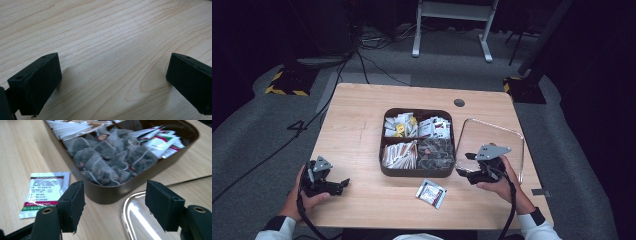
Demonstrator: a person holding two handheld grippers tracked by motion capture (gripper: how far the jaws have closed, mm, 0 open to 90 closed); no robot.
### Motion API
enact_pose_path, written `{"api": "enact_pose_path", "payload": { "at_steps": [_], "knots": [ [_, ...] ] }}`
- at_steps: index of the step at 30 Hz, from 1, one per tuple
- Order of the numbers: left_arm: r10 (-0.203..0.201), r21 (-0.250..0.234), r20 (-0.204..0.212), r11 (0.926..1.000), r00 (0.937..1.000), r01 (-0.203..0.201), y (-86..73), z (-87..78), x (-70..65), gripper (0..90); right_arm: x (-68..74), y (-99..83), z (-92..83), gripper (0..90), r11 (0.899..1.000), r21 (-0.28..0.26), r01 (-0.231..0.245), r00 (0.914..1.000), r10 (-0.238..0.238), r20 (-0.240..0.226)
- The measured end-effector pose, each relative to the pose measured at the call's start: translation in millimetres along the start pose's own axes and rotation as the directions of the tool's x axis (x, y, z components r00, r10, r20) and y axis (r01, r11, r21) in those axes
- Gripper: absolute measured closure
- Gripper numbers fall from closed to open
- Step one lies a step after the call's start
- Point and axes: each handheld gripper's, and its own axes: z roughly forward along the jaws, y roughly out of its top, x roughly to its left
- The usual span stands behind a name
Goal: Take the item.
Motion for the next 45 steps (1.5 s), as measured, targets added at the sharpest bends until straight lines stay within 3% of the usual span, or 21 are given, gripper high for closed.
{"api": "enact_pose_path", "payload": {
  "at_steps": [9,21,33,43,45],
  "knots": [
    [0.0,0.0,0.0,1.0,1.0,0.0,0.0,0.0,0.0,0.2,-28.8,-6.8,-13.9,32.1,0.999,-0.01,-0.035,0.9953,0.035,0.09],
    [-0.001,0.0,0.0,1.0,1.0,0.001,0.1,0.1,0.0,0.2,-79.1,-25.4,-21.7,32.7,0.993,0.01,-0.12,0.9734,0.116,0.198],
    [-0.002,0.0,0.002,1.0,1.0,0.002,0.1,0.2,-0.1,0.2,-114.3,-46.3,-8.6,36.2,0.979,0.078,-0.188,0.9627,0.168,0.213],
    [-0.001,0.003,0.004,1.0,1.0,0.001,0.2,0.0,0.1,0.1,-141.4,-63.0,8.0,41.3,0.954,0.093,-0.286,0.9342,0.256,0.248],
    [-0.001,0.003,0.003,1.0,1.0,0.001,0.2,0.0,0.2,0.1,-142.6,-65.5,11.9,43.0,0.95,0.101,-0.295,0.9359,0.266,0.231]
  ]
}}
